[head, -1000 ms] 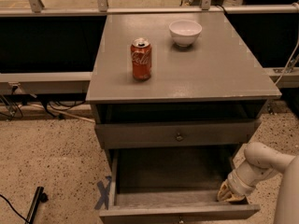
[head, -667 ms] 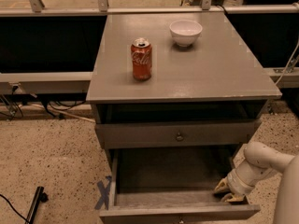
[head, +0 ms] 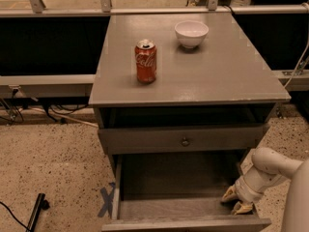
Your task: Open middle drawer
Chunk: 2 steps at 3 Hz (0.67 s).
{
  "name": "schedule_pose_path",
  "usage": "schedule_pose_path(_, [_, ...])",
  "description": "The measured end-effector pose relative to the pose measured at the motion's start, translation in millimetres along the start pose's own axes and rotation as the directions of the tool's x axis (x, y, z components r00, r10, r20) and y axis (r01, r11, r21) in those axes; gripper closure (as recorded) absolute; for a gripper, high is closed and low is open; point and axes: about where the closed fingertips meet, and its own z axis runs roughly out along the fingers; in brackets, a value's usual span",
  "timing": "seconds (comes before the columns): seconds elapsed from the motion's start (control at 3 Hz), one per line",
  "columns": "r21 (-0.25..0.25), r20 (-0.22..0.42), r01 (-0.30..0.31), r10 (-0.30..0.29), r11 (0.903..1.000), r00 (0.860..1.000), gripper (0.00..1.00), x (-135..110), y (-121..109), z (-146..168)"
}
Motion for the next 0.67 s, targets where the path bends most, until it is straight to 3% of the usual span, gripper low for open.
schedule_pose_path(0.33, [0.014,0.102,-0.005,0.004,0.9999,0.995,0.64,-4,2,-8])
schedule_pose_path(0.67, [0.059,0.208,0.000,-0.013,0.9983,0.978,0.87,-12,2,-29])
